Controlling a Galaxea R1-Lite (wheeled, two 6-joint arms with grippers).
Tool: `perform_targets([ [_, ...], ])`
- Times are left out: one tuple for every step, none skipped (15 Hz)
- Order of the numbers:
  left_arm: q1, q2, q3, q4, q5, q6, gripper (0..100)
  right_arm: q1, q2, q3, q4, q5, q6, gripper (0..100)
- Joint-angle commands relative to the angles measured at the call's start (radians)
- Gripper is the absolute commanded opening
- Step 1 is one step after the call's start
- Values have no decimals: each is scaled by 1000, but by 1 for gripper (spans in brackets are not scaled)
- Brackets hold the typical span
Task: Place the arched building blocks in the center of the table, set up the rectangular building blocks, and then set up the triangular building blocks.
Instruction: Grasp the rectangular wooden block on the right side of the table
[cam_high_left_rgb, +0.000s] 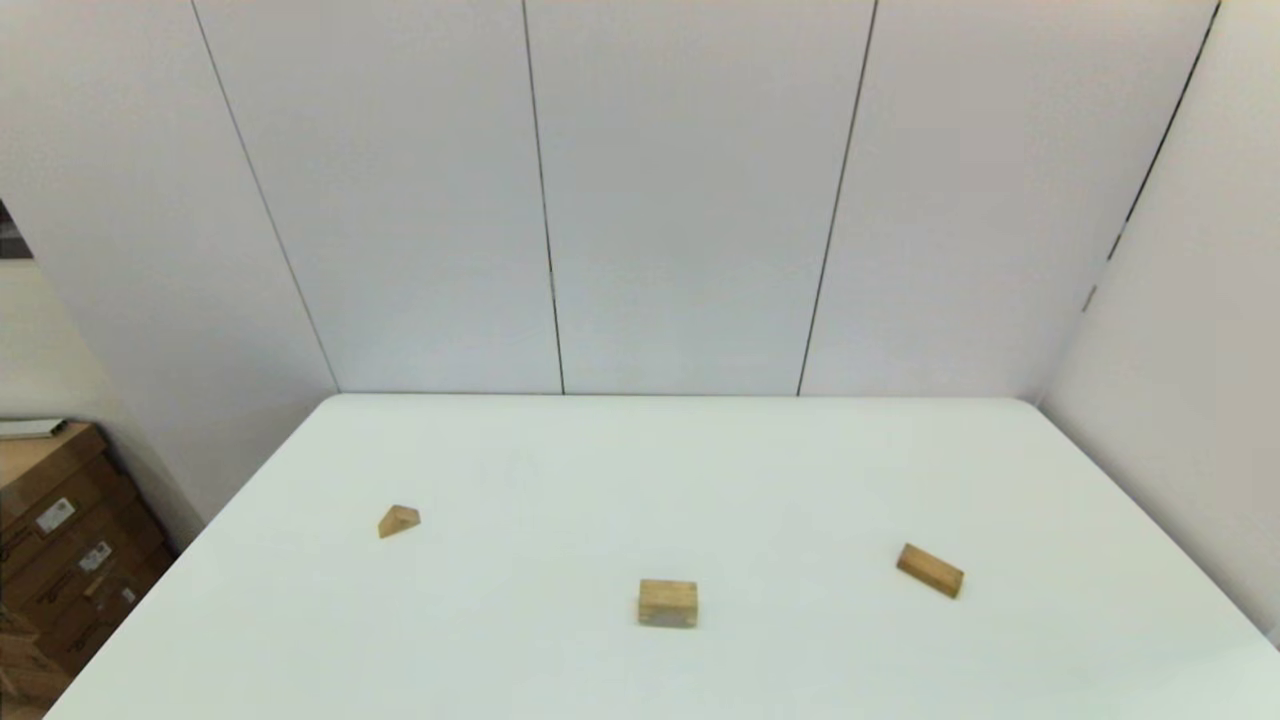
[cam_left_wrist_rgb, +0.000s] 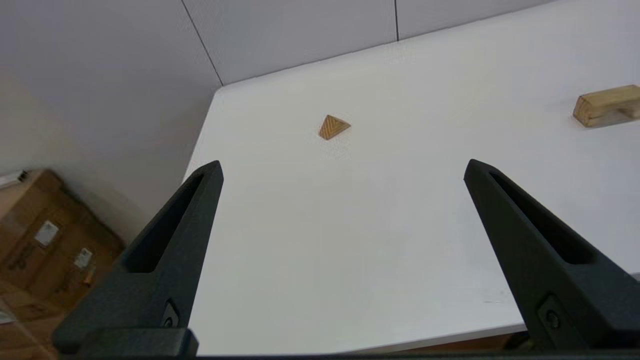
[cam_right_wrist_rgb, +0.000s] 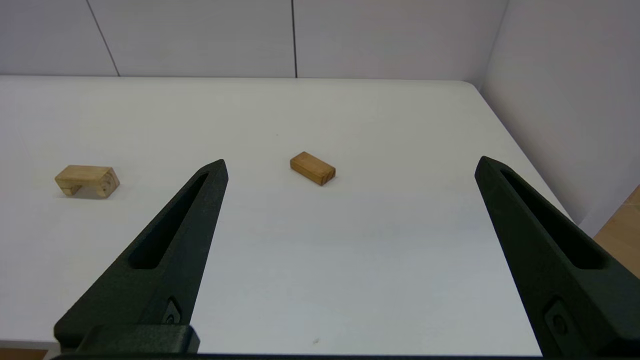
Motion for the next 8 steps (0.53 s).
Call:
perform_targets([
  [0,-18,15,-25,-3,-14,100,1,0,0,0,0,0,100],
  [0,-18,15,-25,-1,-25,100,1,0,0,0,0,0,100],
  [0,-18,15,-25,-1,-31,100,1,0,0,0,0,0,100],
  [0,-18,16,-25,7,-62,100,1,0,0,0,0,0,100],
  [0,-18,16,-25,13,-85,100,1,0,0,0,0,0,100],
  [0,-18,18,-25,13,-91,100,1,0,0,0,0,0,100],
  [0,-18,18,-25,13,-88,100,1,0,0,0,0,0,100],
  [0,-18,18,-25,13,-81,100,1,0,0,0,0,0,100],
])
